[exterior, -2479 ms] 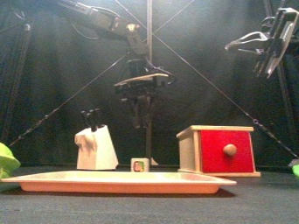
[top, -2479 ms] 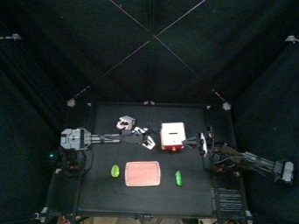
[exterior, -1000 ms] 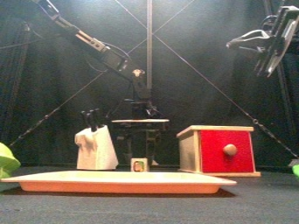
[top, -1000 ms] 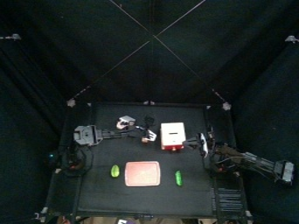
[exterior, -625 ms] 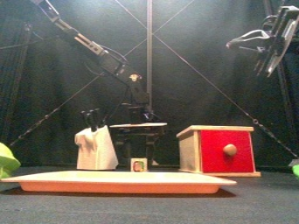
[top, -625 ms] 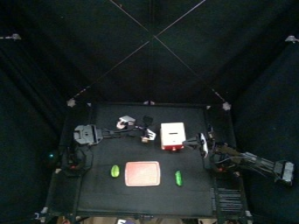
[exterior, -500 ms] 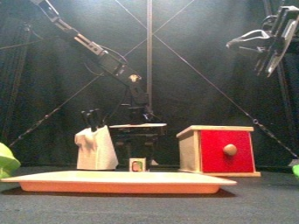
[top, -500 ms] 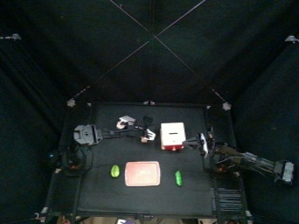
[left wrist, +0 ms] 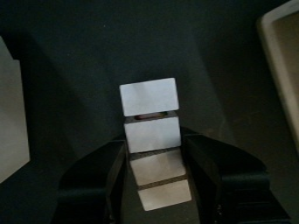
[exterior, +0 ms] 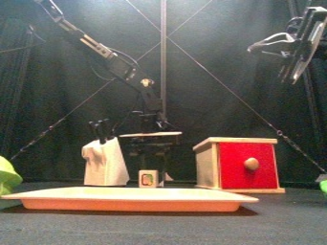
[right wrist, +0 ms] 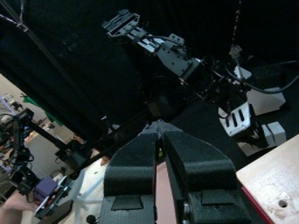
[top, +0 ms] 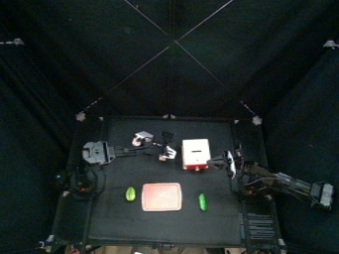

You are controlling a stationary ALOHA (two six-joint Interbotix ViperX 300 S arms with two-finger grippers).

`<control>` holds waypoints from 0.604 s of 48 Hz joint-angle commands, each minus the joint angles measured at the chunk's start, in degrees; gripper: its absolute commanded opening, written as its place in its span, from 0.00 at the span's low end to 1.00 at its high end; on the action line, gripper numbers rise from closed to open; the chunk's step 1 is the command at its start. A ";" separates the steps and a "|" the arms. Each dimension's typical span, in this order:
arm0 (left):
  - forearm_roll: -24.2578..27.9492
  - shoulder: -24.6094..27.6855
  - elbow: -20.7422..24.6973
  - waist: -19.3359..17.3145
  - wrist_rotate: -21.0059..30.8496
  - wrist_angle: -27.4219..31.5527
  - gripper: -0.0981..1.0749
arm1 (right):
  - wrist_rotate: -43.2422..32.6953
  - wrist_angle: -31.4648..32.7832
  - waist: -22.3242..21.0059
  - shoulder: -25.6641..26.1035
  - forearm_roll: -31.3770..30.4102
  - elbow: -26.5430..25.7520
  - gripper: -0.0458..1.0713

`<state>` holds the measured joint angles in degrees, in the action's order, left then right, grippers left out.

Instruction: Grab white sushi roll

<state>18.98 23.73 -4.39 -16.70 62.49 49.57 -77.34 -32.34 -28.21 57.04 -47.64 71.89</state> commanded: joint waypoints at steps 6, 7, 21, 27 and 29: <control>1.14 -4.04 0.70 0.09 -0.18 0.35 0.65 | 0.00 -0.35 -0.09 -0.26 0.26 -0.53 0.46; 1.14 -4.04 0.70 0.18 -0.18 0.44 0.65 | 0.00 -0.26 -0.09 -0.26 0.26 -0.53 0.46; 2.02 -3.78 0.62 0.35 -0.62 0.44 0.65 | 0.00 -0.26 0.00 -0.26 0.26 -0.53 0.46; 2.02 -3.87 0.53 0.53 -0.53 0.44 0.64 | 0.00 -0.35 -0.09 -0.35 0.26 -0.44 0.46; 2.02 -3.87 0.53 0.53 -0.53 0.44 0.64 | 0.00 -0.26 -0.09 -0.26 0.26 -0.44 0.46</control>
<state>20.57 21.80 -4.57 -16.26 61.96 50.10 -77.43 -32.34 -28.21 57.04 -47.64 71.89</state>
